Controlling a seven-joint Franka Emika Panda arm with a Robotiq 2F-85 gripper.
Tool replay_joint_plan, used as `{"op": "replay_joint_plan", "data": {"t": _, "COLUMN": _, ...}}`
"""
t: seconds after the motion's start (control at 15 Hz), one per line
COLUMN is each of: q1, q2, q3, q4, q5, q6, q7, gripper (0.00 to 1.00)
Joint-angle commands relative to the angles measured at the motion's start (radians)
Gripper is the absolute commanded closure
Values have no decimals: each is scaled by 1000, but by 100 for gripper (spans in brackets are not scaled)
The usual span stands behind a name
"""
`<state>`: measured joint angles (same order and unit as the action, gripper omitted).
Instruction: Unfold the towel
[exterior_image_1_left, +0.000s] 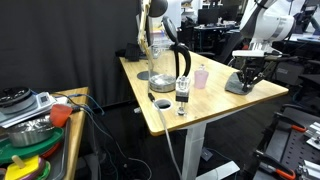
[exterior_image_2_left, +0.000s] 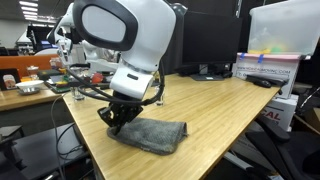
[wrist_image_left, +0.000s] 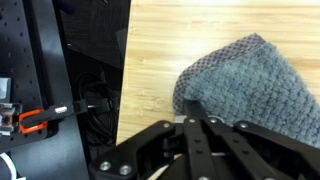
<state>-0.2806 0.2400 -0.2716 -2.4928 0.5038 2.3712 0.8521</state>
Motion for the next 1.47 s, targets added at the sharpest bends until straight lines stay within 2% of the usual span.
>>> {"op": "replay_joint_plan", "data": {"t": 0.0, "q1": 1, "q2": 16, "q3": -2, "q4": 21, "q5": 5, "q6": -15, "q7": -27, "gripper": 100}}
{"op": "replay_joint_plan", "data": {"t": 0.87, "q1": 18, "q2": -55, "q3": -11, "q4": 33, "q5": -127, "q6": -62, "q7": -38, "gripper": 100}}
{"op": "replay_joint_plan", "data": {"t": 1.4, "q1": 25, "q2": -68, "q3": -12, "q4": 89, "q5": -204, "q6": -86, "q7": -13, "gripper": 100}}
